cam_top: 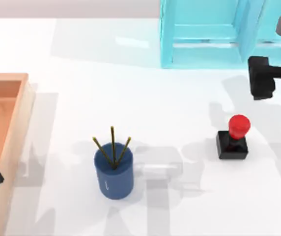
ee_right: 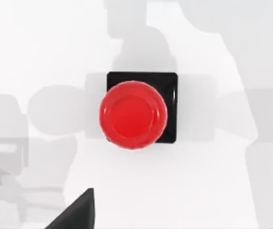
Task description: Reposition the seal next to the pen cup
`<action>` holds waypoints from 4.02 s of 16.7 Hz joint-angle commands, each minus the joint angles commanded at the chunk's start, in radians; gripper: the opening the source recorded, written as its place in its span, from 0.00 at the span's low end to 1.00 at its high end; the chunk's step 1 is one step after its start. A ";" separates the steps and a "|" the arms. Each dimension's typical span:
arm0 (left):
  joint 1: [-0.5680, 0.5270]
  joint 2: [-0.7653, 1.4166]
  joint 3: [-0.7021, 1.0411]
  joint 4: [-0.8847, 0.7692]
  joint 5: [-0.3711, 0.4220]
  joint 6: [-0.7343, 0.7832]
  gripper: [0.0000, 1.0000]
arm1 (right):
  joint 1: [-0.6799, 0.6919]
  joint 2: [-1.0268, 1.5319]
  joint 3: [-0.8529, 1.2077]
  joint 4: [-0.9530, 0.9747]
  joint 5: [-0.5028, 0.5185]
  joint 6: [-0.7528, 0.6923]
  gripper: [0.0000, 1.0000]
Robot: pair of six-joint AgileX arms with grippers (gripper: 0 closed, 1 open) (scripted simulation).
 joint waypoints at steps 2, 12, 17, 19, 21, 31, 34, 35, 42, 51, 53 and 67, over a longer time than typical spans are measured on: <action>0.000 0.000 0.000 0.000 0.000 0.000 1.00 | 0.030 0.151 0.135 -0.100 0.000 0.031 1.00; 0.000 0.000 0.000 0.000 0.000 0.000 1.00 | 0.088 0.427 0.398 -0.288 0.003 0.092 1.00; 0.000 0.000 0.000 0.000 0.000 0.000 1.00 | 0.085 0.434 0.363 -0.250 0.003 0.090 1.00; 0.000 0.000 0.000 0.000 0.000 0.000 1.00 | 0.086 0.444 0.305 -0.180 0.003 0.091 1.00; 0.000 0.000 0.000 0.000 0.000 0.000 1.00 | 0.087 0.457 0.239 -0.100 0.003 0.092 1.00; 0.000 0.000 0.000 0.000 0.000 0.000 1.00 | 0.091 0.491 0.088 0.086 0.003 0.096 0.92; 0.000 0.000 0.000 0.000 0.000 0.000 1.00 | 0.091 0.491 0.088 0.086 0.003 0.096 0.70; 0.000 0.000 0.000 0.000 0.000 0.000 1.00 | 0.091 0.491 0.088 0.086 0.003 0.096 0.62; 0.000 0.000 0.000 0.000 0.000 0.000 1.00 | 0.091 0.491 0.088 0.086 0.003 0.096 0.10; 0.000 0.000 0.000 0.000 0.000 0.000 1.00 | 0.091 0.491 0.088 0.086 0.003 0.096 0.00; 0.000 0.000 0.000 0.000 0.000 0.000 1.00 | 0.089 0.491 0.090 0.085 0.003 0.098 0.00; 0.000 0.000 0.000 0.000 0.000 0.000 1.00 | 0.279 0.872 1.073 -0.550 0.005 0.283 0.00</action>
